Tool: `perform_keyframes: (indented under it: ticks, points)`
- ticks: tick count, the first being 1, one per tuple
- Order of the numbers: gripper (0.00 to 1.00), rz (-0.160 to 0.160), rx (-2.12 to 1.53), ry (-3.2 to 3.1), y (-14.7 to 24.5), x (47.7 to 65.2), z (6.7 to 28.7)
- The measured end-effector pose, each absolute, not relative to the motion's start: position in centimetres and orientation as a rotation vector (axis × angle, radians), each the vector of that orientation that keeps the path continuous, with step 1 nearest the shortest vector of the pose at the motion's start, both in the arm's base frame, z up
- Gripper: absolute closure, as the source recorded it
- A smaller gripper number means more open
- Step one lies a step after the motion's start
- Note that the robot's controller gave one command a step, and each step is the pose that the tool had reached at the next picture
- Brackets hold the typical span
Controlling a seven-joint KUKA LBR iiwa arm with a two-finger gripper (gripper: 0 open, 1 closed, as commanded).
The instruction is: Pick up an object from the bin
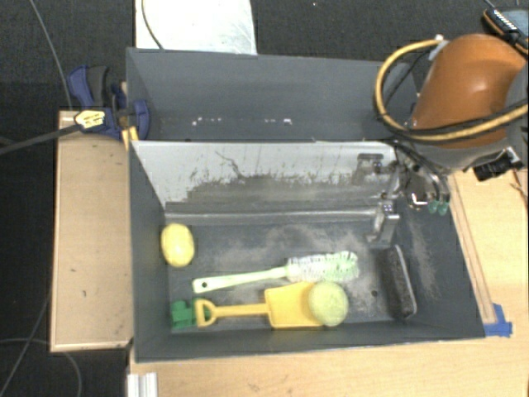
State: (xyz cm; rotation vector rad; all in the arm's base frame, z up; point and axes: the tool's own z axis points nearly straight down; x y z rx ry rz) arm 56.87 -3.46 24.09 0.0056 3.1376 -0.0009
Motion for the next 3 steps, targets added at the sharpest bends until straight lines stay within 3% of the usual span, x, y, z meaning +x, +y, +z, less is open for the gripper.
perform_keyframes:
  ticks: [1,2,3]
  points:
    - [0.00,-0.001,0.006,3.138,-3.5,56.9,24.1]
    - [0.00,-0.006,-0.487,3.087,-5.1,58.3,30.9]
    - [0.00,-0.001,-0.032,3.131,-6.0,56.9,19.9]
